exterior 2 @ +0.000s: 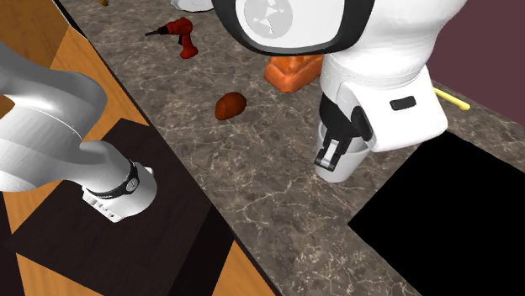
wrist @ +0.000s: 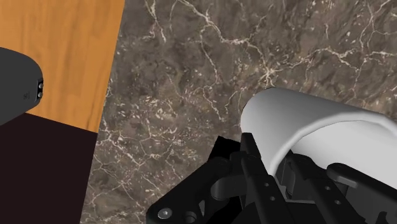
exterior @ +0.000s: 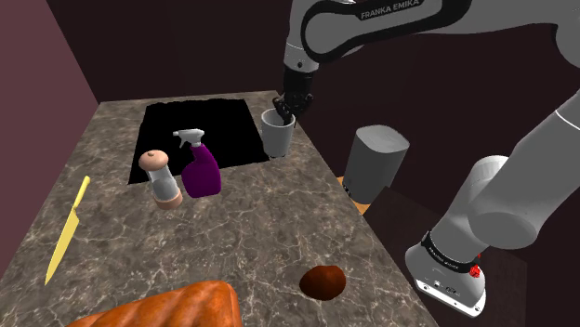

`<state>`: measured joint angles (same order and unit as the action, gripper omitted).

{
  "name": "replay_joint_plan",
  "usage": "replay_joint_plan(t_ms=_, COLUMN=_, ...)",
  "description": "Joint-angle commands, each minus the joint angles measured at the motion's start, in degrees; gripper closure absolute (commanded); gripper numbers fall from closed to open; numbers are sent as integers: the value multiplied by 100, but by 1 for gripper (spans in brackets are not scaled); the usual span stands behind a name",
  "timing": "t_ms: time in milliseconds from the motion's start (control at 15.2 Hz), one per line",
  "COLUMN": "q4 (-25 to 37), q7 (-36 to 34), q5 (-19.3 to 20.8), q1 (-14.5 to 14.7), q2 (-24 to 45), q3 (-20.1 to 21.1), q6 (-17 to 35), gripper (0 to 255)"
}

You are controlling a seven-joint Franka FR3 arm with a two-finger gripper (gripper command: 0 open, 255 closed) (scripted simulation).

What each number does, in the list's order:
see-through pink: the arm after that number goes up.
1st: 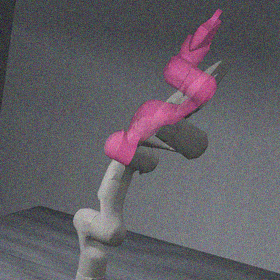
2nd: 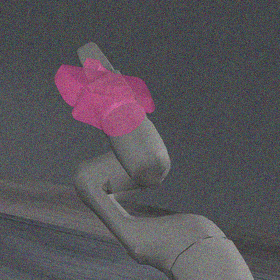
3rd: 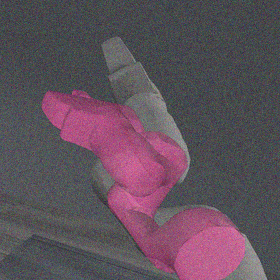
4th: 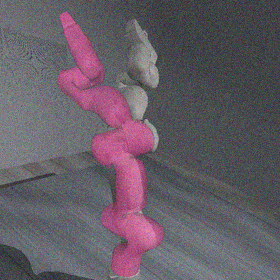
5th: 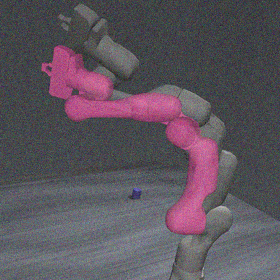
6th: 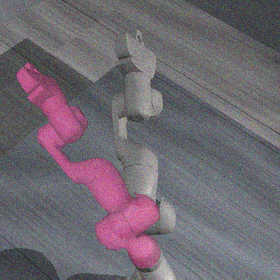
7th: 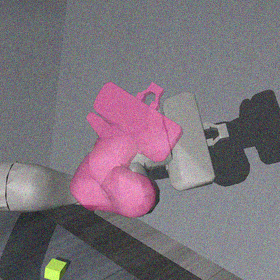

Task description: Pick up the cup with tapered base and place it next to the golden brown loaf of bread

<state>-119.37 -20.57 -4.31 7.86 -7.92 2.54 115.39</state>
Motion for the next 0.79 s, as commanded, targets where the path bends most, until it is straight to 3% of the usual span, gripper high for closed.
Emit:
replay_joint_plan(t_ms=0, q4=144, q7=-12, q5=5, q1=-1, q2=-25, q3=-1, q6=-168, gripper=255)
replay_joint_plan(t_ms=726, q4=916, q7=-60, q5=24, q1=-7, q2=-87, q3=-10, q6=-1000, gripper=255)
